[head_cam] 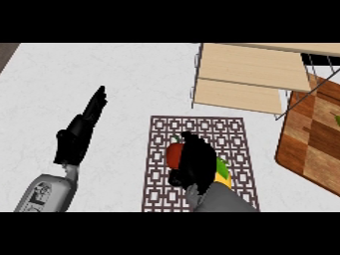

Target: Pick the bell pepper from the placemat and place it in the tiered shelf

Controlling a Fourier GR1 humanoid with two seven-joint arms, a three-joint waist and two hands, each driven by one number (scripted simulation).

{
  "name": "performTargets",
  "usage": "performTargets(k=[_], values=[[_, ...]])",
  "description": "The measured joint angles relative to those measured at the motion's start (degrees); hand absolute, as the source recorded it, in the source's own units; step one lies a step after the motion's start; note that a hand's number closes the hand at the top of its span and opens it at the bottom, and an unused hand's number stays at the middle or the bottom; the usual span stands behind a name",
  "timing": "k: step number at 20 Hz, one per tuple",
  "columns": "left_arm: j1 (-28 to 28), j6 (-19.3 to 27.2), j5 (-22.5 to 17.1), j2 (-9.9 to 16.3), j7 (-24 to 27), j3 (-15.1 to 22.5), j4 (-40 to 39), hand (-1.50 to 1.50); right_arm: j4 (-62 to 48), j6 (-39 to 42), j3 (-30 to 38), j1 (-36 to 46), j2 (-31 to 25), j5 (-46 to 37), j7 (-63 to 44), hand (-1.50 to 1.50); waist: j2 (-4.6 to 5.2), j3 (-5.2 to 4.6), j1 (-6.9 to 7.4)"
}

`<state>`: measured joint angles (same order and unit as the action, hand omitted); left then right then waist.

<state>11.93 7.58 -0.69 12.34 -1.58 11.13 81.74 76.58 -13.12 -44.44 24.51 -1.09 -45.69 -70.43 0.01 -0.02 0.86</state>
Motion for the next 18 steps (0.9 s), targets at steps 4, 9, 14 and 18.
performTargets(k=[4,9,14,18], values=[[-0.96,-0.47,0.2,-0.26,1.17,-0.18,-0.27,0.0,-1.75,-0.08,-2.39,1.42,-0.21,0.04,-0.07,1.5,-0.09,-0.04,-0.07],[-0.11,-0.9,0.15,-0.61,0.38,-0.92,-0.72,0.0,-2.49,-0.19,-3.52,2.09,-0.25,-1.78,0.4,1.5,-0.16,-0.04,-0.37],[-0.52,-1.36,0.49,-0.88,0.49,-1.07,-0.36,0.0,-2.24,-0.81,-6.53,4.55,-0.18,-0.79,0.33,1.5,-0.09,-0.02,0.07],[0.34,-1.37,1.25,-1.71,0.49,-0.59,-0.92,0.0,-2.41,-2.25,-11.05,9.92,-0.05,4.48,0.83,1.5,0.09,0.0,1.03]])
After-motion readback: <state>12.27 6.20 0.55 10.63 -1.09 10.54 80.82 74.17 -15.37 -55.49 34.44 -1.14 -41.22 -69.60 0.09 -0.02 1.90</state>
